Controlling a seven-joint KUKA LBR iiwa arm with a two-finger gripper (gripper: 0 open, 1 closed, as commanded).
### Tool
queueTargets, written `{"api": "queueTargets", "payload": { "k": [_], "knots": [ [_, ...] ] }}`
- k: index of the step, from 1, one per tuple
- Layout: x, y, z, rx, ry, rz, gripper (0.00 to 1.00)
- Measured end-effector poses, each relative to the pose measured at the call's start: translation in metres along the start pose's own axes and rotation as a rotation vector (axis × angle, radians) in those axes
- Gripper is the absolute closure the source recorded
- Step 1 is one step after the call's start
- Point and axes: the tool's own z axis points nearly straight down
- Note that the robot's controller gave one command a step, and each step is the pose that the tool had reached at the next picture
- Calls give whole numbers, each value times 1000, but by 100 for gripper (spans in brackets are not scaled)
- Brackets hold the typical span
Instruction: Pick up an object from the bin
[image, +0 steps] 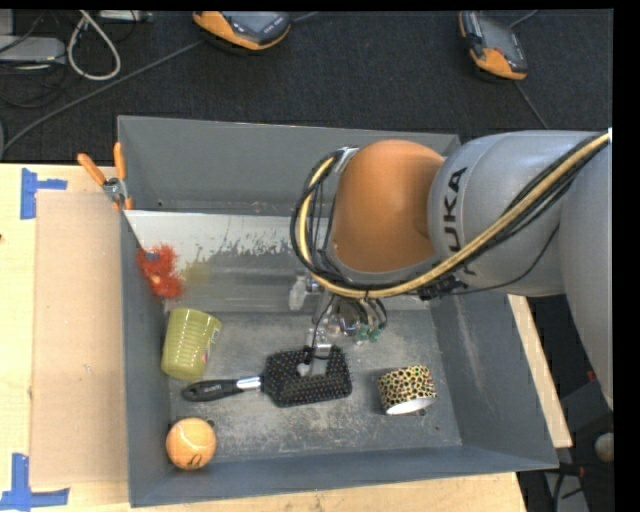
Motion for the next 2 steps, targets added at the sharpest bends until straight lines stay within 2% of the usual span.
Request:
{"api": "queueTargets", "payload": {
  "k": [1, 2],
  "knots": [
    [-1, -1, -5, -1, -7, 2, 0],
    [13, -65, 78, -1, -3, -86, 0]
  ]
}}
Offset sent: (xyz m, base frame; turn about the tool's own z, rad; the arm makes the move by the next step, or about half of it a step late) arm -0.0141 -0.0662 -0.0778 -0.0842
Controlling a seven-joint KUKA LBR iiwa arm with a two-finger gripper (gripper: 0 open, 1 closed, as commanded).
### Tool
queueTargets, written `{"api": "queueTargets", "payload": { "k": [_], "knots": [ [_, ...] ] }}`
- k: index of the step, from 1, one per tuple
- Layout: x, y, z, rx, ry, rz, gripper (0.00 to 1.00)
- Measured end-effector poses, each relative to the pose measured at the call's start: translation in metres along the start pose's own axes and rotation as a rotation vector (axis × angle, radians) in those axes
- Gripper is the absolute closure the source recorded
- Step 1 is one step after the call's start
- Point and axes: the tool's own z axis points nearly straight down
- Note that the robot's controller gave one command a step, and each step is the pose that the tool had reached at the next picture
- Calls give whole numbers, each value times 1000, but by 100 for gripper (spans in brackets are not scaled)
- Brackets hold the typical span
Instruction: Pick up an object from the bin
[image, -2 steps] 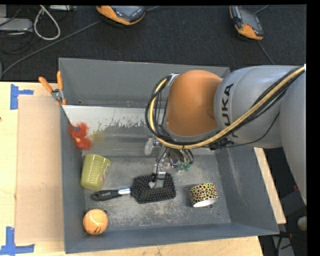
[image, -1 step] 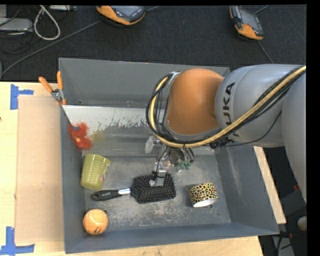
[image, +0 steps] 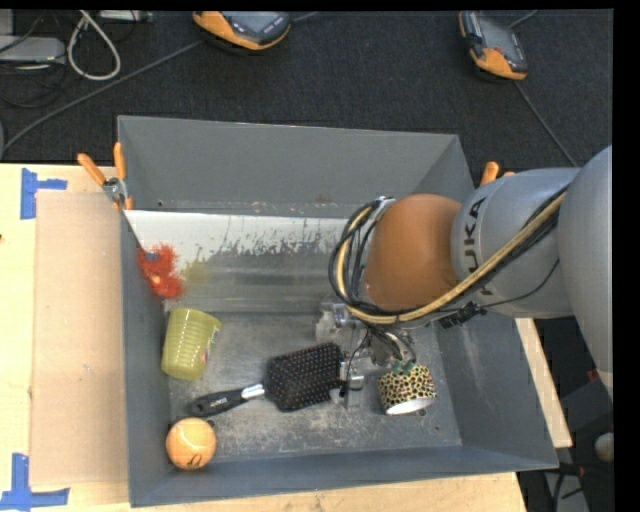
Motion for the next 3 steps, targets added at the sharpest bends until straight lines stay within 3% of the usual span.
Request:
{"api": "queueTargets", "payload": {
  "k": [1, 2, 3],
  "knots": [
    [9, 1, 12, -1, -11, -361, 0],
    [16, 17, 14, 1, 0, -280, 0],
    [29, -1, 14, -4, -8, -467, 100]
  ]
}}
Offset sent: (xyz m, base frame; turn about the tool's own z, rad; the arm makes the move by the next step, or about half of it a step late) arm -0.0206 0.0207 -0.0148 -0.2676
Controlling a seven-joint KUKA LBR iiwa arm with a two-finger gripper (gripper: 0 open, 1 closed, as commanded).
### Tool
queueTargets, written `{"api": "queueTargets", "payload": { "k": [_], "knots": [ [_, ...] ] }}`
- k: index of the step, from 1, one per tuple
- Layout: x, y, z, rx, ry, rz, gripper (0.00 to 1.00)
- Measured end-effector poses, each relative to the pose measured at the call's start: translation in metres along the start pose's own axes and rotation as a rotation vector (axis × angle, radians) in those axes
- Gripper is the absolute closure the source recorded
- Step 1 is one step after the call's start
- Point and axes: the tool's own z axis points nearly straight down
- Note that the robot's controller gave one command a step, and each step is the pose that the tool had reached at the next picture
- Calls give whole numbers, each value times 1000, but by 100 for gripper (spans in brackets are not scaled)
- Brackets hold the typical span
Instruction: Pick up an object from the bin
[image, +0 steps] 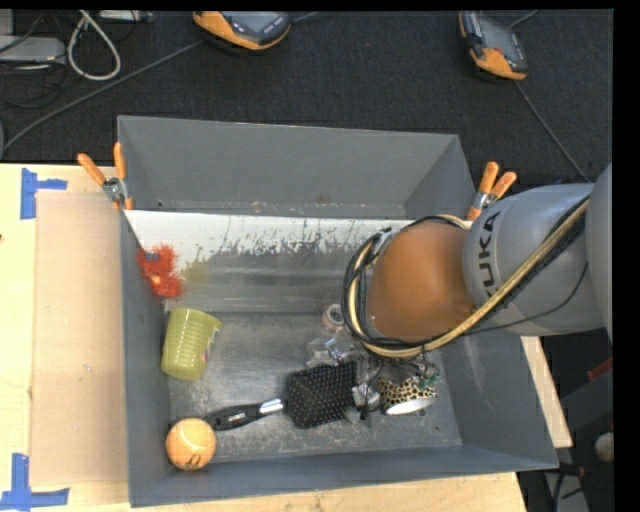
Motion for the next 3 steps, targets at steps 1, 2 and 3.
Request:
{"api": "queueTargets", "payload": {
  "k": [1, 2, 3],
  "knots": [
    [0, 0, 0, -1, 1, 2, 100],
    [1, 0, 0, -1, 1, 4, 100],
    [1, 0, 0, -1, 2, 4, 100]
  ]
}}
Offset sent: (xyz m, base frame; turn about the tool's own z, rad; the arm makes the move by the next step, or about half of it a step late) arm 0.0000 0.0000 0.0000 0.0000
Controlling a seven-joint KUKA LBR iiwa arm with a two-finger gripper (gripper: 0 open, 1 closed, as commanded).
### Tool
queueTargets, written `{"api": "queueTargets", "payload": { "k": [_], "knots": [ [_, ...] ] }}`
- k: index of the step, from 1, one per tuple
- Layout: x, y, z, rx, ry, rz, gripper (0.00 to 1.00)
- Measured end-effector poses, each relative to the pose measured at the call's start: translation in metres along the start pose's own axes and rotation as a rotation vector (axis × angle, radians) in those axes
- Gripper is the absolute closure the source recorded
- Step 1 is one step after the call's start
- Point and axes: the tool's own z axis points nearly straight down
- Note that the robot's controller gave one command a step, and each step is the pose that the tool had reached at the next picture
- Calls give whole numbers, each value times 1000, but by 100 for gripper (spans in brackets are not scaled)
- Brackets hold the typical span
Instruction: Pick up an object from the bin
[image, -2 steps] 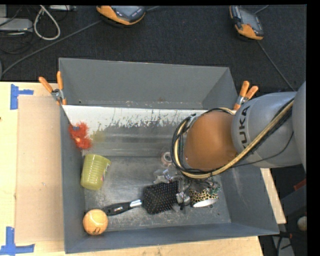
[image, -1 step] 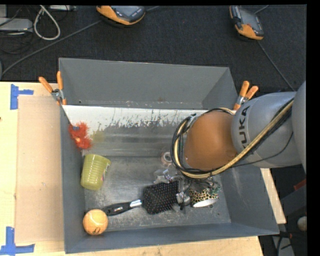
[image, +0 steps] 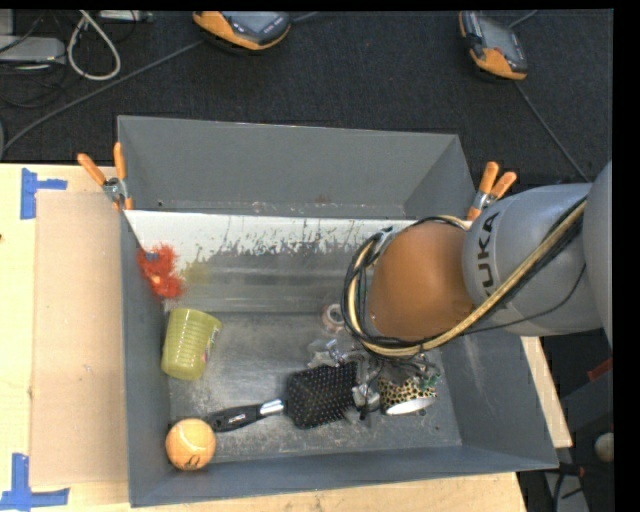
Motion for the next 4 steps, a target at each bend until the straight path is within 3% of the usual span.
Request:
{"api": "queueTargets", "payload": {
  "k": [4],
  "knots": [
    [0, 0, 0, 0, 1, 2, 100]
  ]
}}
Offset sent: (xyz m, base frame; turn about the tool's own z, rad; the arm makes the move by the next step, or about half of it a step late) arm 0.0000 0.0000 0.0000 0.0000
